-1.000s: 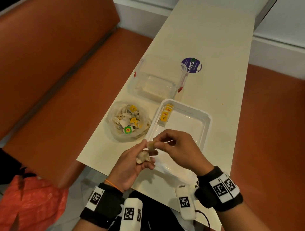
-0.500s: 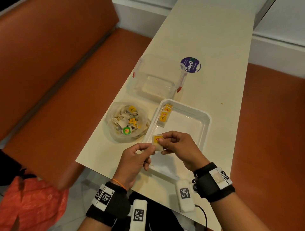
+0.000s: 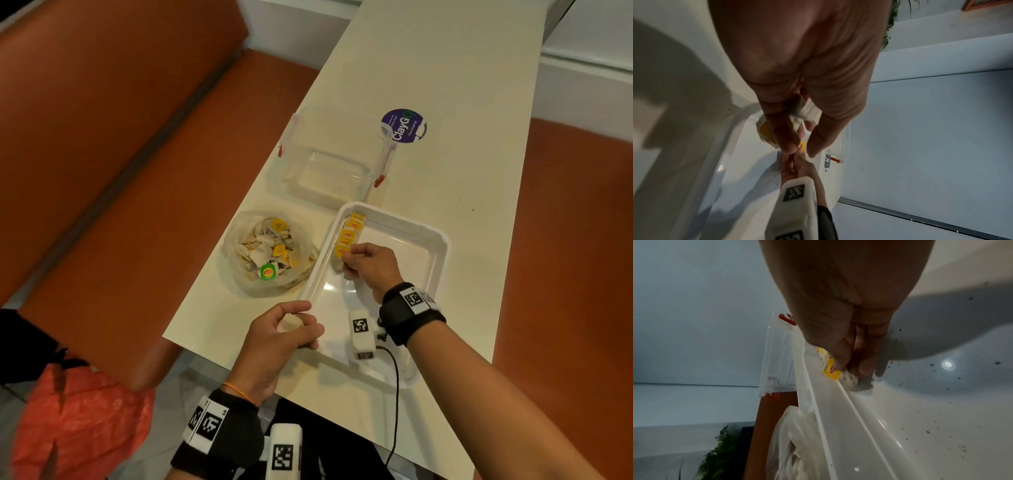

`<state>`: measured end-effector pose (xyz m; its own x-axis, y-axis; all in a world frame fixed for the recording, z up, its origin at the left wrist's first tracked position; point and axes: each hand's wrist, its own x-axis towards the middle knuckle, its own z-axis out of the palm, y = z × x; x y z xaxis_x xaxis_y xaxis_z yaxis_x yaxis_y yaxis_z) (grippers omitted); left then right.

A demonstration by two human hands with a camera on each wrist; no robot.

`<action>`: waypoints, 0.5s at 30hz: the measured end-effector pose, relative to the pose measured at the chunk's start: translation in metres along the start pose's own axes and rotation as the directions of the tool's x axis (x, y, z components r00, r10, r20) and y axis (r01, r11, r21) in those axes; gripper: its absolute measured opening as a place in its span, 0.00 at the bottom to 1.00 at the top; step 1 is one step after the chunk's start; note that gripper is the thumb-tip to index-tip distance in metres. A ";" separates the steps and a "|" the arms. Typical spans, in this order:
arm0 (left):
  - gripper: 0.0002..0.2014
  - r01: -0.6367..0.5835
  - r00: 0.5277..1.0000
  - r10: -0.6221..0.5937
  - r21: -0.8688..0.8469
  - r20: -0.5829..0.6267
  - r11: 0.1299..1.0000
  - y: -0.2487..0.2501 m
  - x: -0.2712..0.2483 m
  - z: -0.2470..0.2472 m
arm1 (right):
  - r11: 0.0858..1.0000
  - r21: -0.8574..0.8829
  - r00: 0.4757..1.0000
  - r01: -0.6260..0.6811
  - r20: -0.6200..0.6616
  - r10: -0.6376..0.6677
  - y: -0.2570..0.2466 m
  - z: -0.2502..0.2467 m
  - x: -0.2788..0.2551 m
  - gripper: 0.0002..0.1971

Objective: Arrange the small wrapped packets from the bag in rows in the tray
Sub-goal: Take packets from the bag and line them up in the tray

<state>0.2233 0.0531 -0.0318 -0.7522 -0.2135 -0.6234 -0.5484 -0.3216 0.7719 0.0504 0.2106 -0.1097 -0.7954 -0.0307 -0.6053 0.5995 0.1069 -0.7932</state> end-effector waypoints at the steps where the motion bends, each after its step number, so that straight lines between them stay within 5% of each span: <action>1: 0.23 -0.006 1.000 0.006 0.007 -0.002 1.000 0.000 0.001 0.000 | 1.000 0.003 1.000 -0.001 -0.025 0.001 0.002 0.001 0.002 0.06; 15: 0.22 -0.007 1.000 0.007 0.017 -0.022 1.000 0.003 0.001 0.002 | 0.979 -0.197 0.982 0.047 -0.172 -0.081 0.003 0.009 0.000 0.12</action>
<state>0.2200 0.0540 -0.0304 -0.7480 -0.2358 -0.6204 -0.5495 -0.3043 0.7781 0.0529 0.2014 -0.1125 -0.8449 0.1325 -0.5182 0.5325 0.2987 -0.7920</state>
